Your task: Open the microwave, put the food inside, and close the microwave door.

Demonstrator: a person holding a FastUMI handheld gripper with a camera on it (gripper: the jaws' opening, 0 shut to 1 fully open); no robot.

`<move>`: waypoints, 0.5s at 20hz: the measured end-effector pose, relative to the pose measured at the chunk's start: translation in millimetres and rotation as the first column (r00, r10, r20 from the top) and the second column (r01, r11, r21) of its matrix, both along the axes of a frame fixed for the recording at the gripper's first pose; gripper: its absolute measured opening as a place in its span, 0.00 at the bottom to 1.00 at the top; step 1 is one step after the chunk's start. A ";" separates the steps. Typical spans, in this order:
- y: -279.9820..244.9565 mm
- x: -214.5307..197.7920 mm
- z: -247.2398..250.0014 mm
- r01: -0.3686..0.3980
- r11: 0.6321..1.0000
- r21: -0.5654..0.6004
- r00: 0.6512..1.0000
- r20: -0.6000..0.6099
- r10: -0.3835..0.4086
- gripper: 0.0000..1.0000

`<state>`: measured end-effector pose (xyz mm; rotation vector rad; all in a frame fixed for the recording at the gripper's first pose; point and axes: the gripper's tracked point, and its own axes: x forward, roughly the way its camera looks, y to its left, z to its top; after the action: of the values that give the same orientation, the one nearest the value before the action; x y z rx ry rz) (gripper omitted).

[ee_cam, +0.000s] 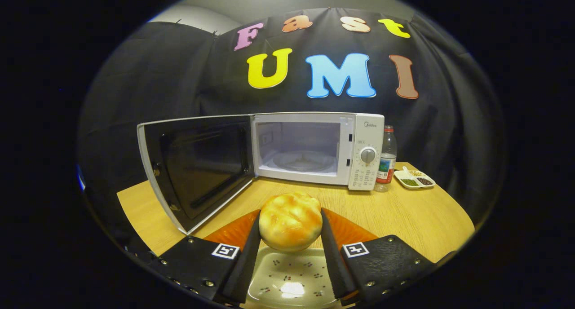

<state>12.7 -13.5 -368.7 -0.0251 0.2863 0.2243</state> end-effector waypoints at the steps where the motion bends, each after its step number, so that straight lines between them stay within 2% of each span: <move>1: 2.6 9.7 7.9 -0.005 1.000 0.008 1.000 0.007 0.005 0.69; 10: 22.8 94.6 35.1 -0.009 0.999 -0.038 0.999 0.052 0.011 0.69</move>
<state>107.3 9.4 -333.6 -0.0700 0.2387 0.2273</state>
